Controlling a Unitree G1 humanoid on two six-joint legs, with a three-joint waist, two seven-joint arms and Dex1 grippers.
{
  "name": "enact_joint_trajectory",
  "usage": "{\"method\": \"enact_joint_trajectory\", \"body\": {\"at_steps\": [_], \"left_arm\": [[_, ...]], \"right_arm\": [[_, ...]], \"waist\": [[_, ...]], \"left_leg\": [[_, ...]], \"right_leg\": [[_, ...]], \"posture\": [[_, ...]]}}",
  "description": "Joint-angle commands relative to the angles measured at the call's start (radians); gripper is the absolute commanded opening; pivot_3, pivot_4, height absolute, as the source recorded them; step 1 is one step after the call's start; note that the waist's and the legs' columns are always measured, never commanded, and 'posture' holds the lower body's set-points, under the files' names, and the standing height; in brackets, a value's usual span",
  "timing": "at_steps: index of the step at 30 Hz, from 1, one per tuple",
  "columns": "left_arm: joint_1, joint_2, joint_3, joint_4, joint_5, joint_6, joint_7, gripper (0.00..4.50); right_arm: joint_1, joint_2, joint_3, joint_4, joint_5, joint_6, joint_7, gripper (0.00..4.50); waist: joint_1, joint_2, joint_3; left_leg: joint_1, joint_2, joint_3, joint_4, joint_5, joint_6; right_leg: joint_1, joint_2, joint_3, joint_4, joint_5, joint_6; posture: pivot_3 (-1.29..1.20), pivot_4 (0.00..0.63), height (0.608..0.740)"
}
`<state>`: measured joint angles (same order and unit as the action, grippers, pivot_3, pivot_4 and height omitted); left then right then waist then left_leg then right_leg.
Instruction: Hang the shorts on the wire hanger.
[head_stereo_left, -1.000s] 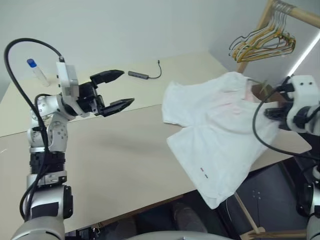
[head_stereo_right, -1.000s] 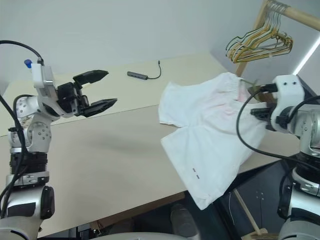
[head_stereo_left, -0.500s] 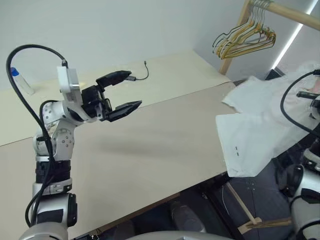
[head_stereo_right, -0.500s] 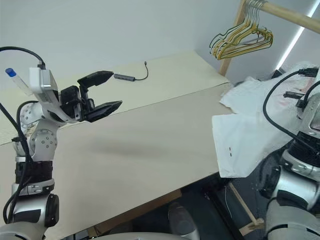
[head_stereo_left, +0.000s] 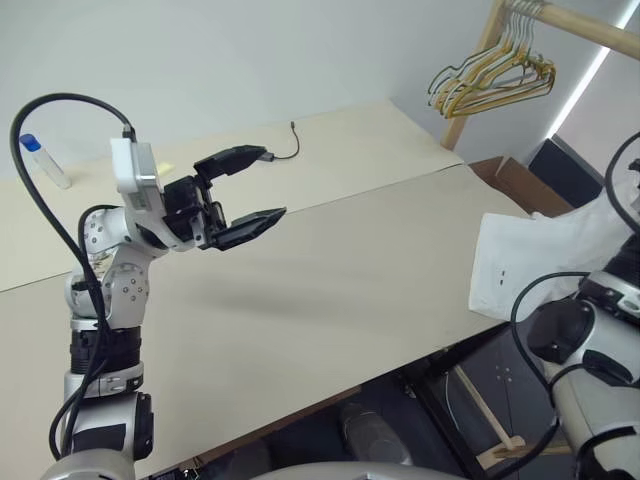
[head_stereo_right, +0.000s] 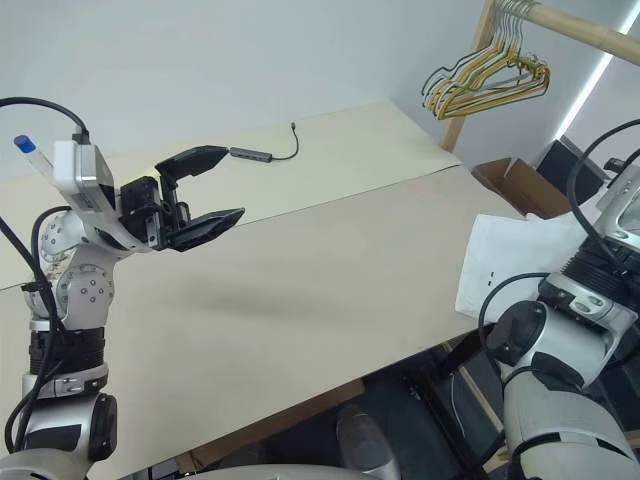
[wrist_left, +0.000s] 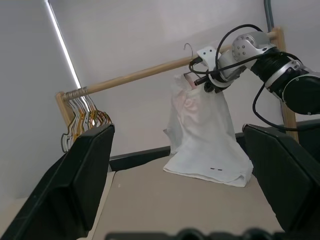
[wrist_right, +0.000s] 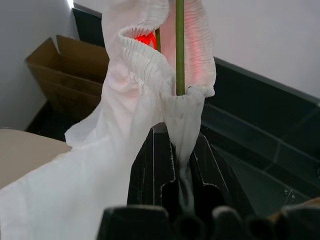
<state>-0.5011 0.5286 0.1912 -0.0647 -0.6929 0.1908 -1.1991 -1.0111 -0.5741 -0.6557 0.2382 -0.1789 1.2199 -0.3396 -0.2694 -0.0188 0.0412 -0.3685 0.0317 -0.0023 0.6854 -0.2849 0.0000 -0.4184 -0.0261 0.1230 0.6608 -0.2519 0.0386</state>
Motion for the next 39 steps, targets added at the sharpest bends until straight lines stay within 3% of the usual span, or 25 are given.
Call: {"method": "enact_joint_trajectory", "body": {"at_steps": [1,11,20,33,39], "left_arm": [[-0.006,-0.001,-0.002,-0.033,-0.008,-0.01,0.003,4.44],[0.018,-0.001,0.005,-0.052,-0.01,-0.017,0.012,4.44],[0.036,-0.005,0.012,-0.072,-0.026,-0.023,0.017,4.44],[0.043,-0.014,0.009,-0.072,-0.023,-0.037,0.018,4.5],[0.039,-0.012,0.008,-0.072,-0.026,-0.034,0.013,4.5]], "right_arm": [[-0.063,-0.05,-0.022,0.084,0.027,-0.096,-0.027,0.0],[-0.172,-0.115,-0.084,0.363,0.131,-0.174,-0.072,0.0],[-0.183,-0.132,0.035,0.451,0.131,-0.138,-0.082,0.0],[-0.156,-0.116,0.09,0.427,0.134,-0.183,-0.142,4.45],[-0.129,-0.098,0.163,0.351,0.09,-0.214,-0.188,4.48]], "waist": [[-0.002,0.0,0.0],[-0.022,0.001,0.001],[-0.019,0.002,0.001],[-0.007,0.002,0.001],[-0.001,0.002,0.001]], "left_leg": [[0.0,0.0,0.0,-0.001,0.0,0.0],[0.015,0.0,0.002,-0.008,0.0,0.0],[0.018,0.001,0.002,-0.009,0.0,0.0],[0.017,0.001,0.002,-0.009,0.0,0.0],[0.017,0.001,0.002,-0.009,0.0,0.0]], "right_leg": [[0.0,0.0,0.001,0.0,0.0,0.0],[0.019,0.001,0.002,-0.008,-0.001,0.002],[0.026,0.001,0.002,-0.014,-0.003,0.007],[0.026,0.001,0.002,-0.015,-0.003,0.007],[0.026,0.001,0.002,-0.015,-0.003,0.008]], "posture": [[-0.19,0.0,0.74],[-0.17,0.0,0.74],[-0.15,0.0,0.74],[-0.15,0.0,0.74],[-0.15,0.0,0.74]]}}
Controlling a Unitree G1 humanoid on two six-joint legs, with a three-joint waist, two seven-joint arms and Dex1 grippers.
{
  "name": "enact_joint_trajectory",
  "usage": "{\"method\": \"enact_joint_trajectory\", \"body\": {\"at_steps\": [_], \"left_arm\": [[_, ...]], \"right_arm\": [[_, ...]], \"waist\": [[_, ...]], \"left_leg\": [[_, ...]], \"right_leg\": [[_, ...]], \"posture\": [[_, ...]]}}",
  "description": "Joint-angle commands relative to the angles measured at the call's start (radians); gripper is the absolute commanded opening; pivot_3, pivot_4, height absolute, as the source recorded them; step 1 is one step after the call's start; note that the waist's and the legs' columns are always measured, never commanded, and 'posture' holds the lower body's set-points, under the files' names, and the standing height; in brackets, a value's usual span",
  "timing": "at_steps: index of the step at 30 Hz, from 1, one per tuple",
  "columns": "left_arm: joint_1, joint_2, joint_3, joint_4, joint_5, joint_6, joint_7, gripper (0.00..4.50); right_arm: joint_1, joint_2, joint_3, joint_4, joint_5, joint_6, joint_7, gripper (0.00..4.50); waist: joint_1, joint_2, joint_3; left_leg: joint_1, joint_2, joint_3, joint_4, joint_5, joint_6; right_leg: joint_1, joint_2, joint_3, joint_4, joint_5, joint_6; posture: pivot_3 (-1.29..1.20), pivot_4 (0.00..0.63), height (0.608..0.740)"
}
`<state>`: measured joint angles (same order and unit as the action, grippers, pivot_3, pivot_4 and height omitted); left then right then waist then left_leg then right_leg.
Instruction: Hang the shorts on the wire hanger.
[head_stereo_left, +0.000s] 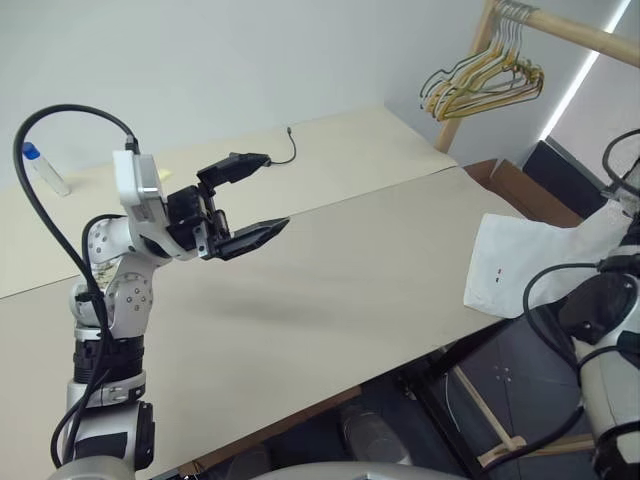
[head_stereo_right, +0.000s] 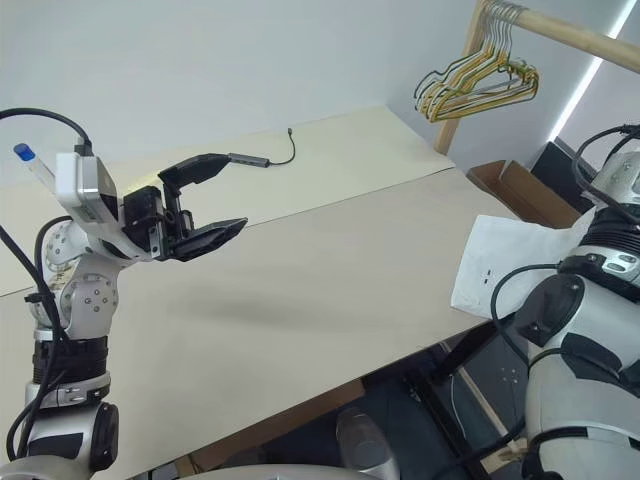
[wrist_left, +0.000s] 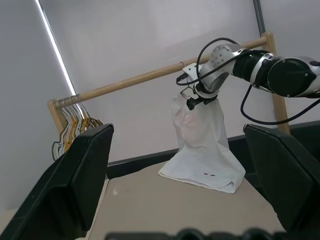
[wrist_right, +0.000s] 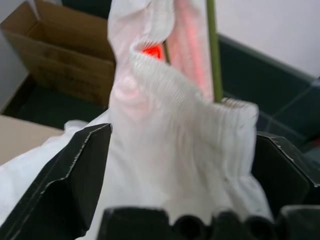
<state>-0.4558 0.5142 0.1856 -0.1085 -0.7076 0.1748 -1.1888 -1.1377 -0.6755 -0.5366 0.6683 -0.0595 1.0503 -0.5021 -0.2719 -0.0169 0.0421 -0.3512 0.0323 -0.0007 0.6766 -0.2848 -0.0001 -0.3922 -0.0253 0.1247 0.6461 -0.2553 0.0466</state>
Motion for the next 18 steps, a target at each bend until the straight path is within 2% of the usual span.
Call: {"method": "enact_joint_trajectory", "body": {"at_steps": [1,5,7,13,18], "left_arm": [[-0.006,0.003,0.013,-0.028,-0.01,-0.018,0.004,4.5],[-0.007,0.003,0.016,-0.028,-0.012,-0.018,0.005,4.5],[-0.007,0.002,0.02,-0.029,-0.017,-0.017,0.006,4.5],[0.003,0.003,0.029,-0.037,-0.022,-0.016,0.013,4.5],[0.06,0.045,0.07,-0.052,0.002,-0.009,0.038,4.5]], "right_arm": [[0.007,0.007,0.061,-0.097,-0.041,-0.052,-0.031,4.48],[0.052,0.022,0.165,-0.202,-0.117,-0.108,-0.057,4.48],[0.089,0.025,0.234,-0.268,-0.16,-0.199,-0.053,4.48],[0.14,0.027,0.313,-0.35,-0.208,-0.339,-0.029,4.48],[0.176,0.042,0.437,-0.4,-0.229,-0.489,0.102,4.48]], "waist": [[0.003,0.0,0.0],[0.008,0.0,0.0],[0.009,0.0,0.0],[0.012,0.0,0.0],[0.011,0.0,0.0]], "left_leg": [[0.0,0.0,0.0,0.0,0.0,0.0],[0.0,0.0,0.0,0.0,0.0,0.0],[0.0,0.0,0.0,0.0,0.0,0.0],[-0.001,0.0,0.0,0.0,0.0,0.0],[0.0,0.0,0.0,0.0,0.0,0.0]], "right_leg": [[0.0,0.0,0.0,0.0,0.0,0.0],[0.0,0.0,0.0,0.0,0.0,0.0],[0.0,0.0,0.0,0.0,0.0,0.001],[-0.001,0.0,0.0,0.0,0.0,0.001],[-0.001,0.0,0.0,0.0,0.0,0.001]], "posture": [[-0.15,0.0,0.74],[-0.15,0.0,0.74],[-0.14,0.0,0.74],[-0.12,0.0,0.74],[-0.1,0.0,0.74]]}}
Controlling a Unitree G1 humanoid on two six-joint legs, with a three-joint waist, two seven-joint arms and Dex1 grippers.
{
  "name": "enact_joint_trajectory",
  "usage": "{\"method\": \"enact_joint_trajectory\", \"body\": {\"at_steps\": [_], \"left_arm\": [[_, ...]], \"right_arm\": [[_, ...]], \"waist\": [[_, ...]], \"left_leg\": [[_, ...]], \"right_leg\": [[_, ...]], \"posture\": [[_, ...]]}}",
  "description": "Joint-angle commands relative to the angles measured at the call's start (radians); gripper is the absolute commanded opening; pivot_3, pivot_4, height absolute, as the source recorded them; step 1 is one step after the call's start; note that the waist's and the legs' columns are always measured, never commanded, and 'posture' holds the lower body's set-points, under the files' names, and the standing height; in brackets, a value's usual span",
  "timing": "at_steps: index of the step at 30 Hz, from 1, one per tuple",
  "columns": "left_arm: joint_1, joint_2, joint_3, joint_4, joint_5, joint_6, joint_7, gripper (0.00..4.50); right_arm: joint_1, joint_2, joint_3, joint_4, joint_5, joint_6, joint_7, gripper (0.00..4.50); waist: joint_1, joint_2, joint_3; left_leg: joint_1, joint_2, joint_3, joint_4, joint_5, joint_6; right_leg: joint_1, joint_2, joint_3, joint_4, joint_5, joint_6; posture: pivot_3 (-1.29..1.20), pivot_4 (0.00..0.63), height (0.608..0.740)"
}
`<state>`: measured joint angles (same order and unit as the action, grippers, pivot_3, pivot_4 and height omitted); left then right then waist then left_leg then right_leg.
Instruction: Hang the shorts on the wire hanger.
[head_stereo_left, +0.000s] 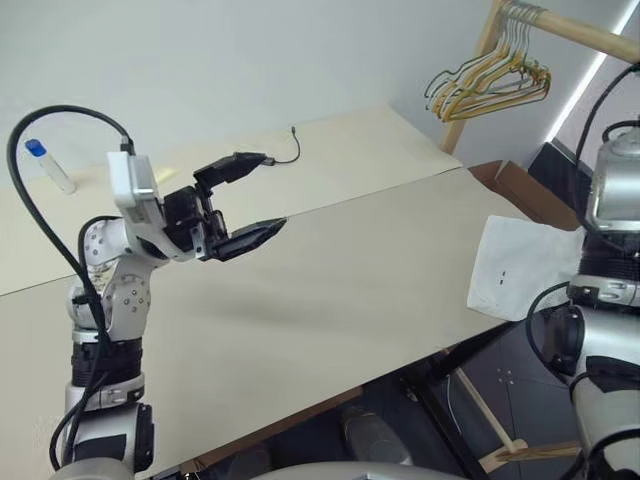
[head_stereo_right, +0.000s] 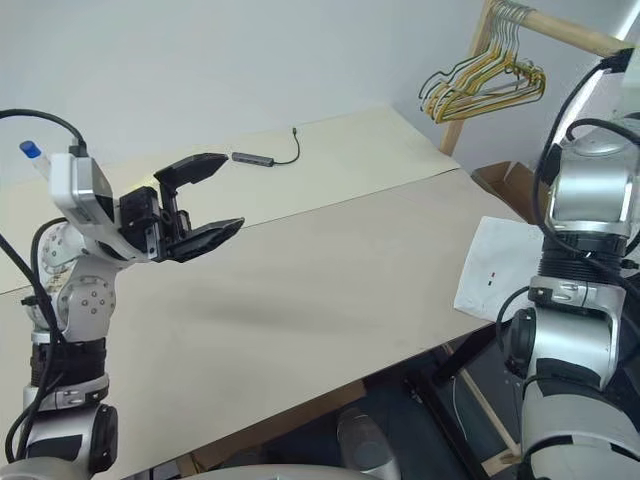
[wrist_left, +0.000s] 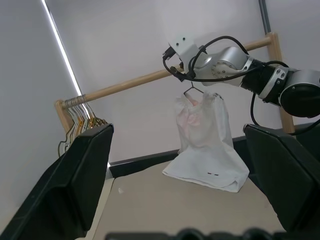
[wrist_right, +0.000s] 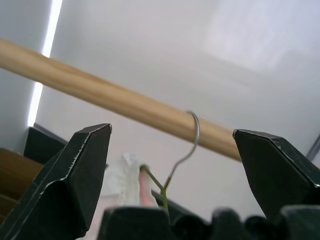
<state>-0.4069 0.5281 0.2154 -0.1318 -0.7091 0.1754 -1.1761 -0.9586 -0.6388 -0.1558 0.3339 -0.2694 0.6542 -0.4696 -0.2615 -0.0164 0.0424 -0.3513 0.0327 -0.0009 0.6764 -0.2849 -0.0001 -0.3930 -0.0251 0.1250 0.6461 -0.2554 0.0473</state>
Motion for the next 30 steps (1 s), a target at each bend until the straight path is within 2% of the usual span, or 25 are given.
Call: {"method": "enact_joint_trajectory", "body": {"at_steps": [1,3,9,13,19,25,30], "left_arm": [[0.03,0.046,0.052,-0.034,0.014,-0.006,0.039,4.5],[0.06,0.067,0.066,-0.046,0.022,-0.005,0.058,4.5],[0.205,0.116,0.149,-0.124,0.003,0.074,0.177,4.5],[0.303,0.128,0.182,-0.172,0.007,0.079,0.202,4.5],[0.426,0.124,0.218,-0.228,0.014,0.097,0.263,4.5],[0.538,0.11,0.226,-0.29,0.021,0.081,0.292,4.5],[0.582,0.111,0.236,-0.316,0.029,0.076,0.321,4.5]], "right_arm": [[0.004,0.011,0.082,-0.077,-0.024,-0.113,0.098,4.48],[0.017,0.019,0.108,-0.095,-0.028,-0.148,0.137,4.48],[0.073,0.083,0.172,-0.157,0.071,-0.24,0.41,4.48],[0.132,0.098,0.237,-0.21,0.12,-0.241,0.617,4.48],[0.224,0.115,0.289,-0.232,0.181,-0.309,0.831,4.48],[0.278,0.099,0.383,-0.258,0.161,-0.35,0.999,4.48],[0.305,0.103,0.422,-0.268,0.124,-0.375,1.043,4.48]], "waist": [[0.002,0.0,0.0],[0.004,0.0,0.0],[0.046,-0.001,0.0],[0.098,-0.001,0.001],[0.187,-0.002,0.001],[0.254,-0.004,0.002],[0.291,-0.004,0.002]], "left_leg": [[0.0,0.0,0.0,0.0,0.0,0.0],[0.0,0.0,-0.001,0.0,0.0,0.0],[0.0,0.001,-0.002,0.0,0.0,0.0],[0.0,0.001,-0.002,0.0,0.0,0.0],[-0.003,0.001,-0.001,0.0,0.0,0.0],[-0.003,0.001,0.0,0.0,0.0,0.0],[-0.003,0.001,0.0,0.001,0.0,0.0]], "right_leg": [[0.0,0.0,0.0,0.0,0.0,0.0],[0.0,0.0,0.0,0.0,0.0,0.0],[-0.001,0.0,-0.001,0.0,0.001,-0.001],[-0.006,0.0,-0.002,0.001,0.004,-0.006],[-0.012,-0.001,-0.003,0.001,0.004,-0.007],[-0.012,-0.001,-0.004,0.001,0.005,-0.008],[-0.012,-0.001,-0.005,0.001,0.005,-0.009]], "posture": [[-0.08,0.0,0.74],[-0.06,0.0,0.74],[-0.01,0.0,0.74],[0.06,0.0,0.74],[0.14,0.0,0.74],[0.2,0.0,0.74],[0.23,0.0,0.74]]}}
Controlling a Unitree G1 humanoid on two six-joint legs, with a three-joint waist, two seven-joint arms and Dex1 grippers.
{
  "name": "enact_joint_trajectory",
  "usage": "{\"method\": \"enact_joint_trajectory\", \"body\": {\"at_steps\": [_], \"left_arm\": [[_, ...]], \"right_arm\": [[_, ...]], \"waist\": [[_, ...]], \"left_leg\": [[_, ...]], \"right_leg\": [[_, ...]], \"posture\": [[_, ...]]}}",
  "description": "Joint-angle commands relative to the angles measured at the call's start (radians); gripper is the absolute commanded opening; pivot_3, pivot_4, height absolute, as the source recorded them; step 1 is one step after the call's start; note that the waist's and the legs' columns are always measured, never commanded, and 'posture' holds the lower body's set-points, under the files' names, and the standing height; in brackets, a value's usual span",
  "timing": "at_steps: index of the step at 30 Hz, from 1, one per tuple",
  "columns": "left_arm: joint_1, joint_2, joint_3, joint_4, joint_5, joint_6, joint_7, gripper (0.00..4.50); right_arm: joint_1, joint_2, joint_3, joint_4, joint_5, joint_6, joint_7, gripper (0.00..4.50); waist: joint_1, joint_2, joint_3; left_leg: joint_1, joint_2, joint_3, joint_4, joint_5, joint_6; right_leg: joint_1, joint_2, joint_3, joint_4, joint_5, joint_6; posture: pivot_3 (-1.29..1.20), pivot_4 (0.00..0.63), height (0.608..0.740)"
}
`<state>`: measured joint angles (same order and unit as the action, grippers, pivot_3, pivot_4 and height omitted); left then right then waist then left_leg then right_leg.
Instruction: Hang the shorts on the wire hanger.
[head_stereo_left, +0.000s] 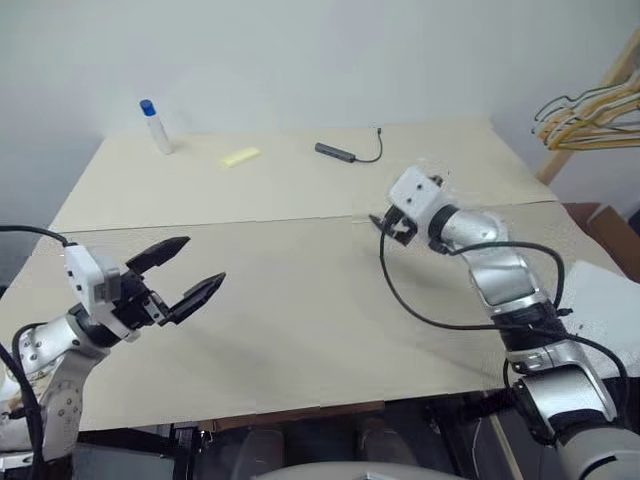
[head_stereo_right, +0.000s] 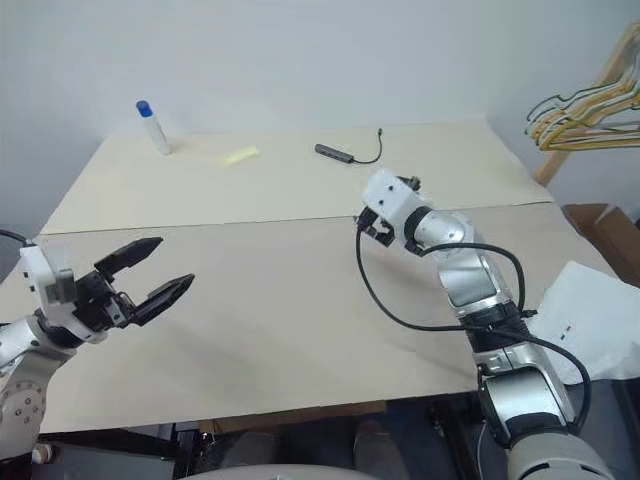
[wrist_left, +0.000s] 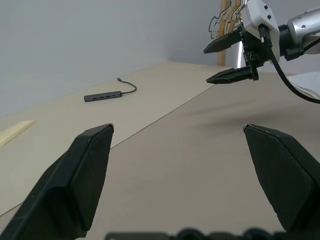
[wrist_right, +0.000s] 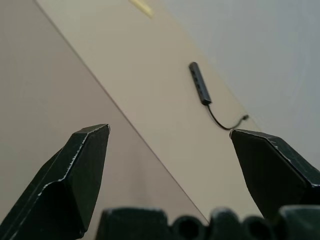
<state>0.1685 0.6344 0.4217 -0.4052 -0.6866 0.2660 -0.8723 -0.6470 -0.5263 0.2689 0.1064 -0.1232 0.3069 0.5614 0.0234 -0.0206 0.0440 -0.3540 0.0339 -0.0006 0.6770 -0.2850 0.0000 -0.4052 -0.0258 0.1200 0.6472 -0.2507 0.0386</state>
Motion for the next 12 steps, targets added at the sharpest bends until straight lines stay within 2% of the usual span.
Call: {"method": "enact_joint_trajectory", "body": {"at_steps": [1,12], "left_arm": [[0.011,0.007,0.027,-0.047,0.011,-0.014,0.021,4.5],[0.005,0.027,-0.001,-0.056,0.031,0.014,0.045,4.5]], "right_arm": [[-0.005,-0.006,0.0,-0.039,-0.027,-0.028,0.016,4.48],[0.046,0.021,0.017,-0.096,-0.06,-0.003,0.04,4.48]], "waist": [[0.015,0.0,0.0],[0.043,-0.002,0.0]], "left_leg": [[0.0,0.0,0.0,0.0,0.0,0.0],[0.0,0.0,0.0,0.0,0.0,0.0]], "right_leg": [[0.0,0.0,0.0,0.0,0.0,0.0],[0.0,0.0,0.0,0.0,0.0,-0.001]], "posture": [[0.23,0.0,0.74],[0.23,0.0,0.74]]}}
